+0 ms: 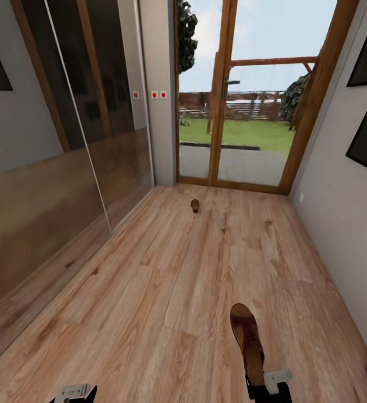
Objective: Pick up the two gym shoes and the two sandals from the corridor floor and place them onto the hallstand (shoe rack) in the corridor, making sure they are on the rack and not on the floor. Arrange them so the two gym shoes are next to each other and the two sandals are next to each other.
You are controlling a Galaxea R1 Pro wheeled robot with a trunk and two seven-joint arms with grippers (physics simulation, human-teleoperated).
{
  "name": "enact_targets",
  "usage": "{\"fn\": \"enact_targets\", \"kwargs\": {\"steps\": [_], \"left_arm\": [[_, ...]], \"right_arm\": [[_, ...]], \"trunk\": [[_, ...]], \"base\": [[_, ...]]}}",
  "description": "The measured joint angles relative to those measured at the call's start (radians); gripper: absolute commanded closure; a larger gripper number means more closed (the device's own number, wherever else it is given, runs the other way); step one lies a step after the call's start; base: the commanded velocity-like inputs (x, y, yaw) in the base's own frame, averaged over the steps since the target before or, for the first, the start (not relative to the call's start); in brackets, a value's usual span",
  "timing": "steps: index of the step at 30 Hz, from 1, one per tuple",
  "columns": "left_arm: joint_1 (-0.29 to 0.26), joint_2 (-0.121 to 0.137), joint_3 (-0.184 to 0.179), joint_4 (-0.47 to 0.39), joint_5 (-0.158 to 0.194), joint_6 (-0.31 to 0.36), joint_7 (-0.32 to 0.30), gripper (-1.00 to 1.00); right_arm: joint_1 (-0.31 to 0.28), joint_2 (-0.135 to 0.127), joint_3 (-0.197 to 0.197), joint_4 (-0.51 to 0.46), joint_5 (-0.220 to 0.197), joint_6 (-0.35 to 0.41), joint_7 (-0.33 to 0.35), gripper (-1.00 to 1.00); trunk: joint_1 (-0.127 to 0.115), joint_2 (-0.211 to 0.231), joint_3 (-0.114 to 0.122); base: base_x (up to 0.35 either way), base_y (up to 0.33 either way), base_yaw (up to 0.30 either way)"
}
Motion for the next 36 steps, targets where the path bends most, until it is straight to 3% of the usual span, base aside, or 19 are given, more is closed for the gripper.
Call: {"fn": "enact_targets", "kwargs": {"steps": [36], "left_arm": [[0.000,0.000,0.000,0.000,0.000,0.000,0.000,-1.00]], "right_arm": [[0.000,0.000,0.000,0.002,0.002,0.002,-0.001,1.00]], "trunk": [[0.000,0.000,0.000]], "base": [[0.338,0.000,0.000]]}}
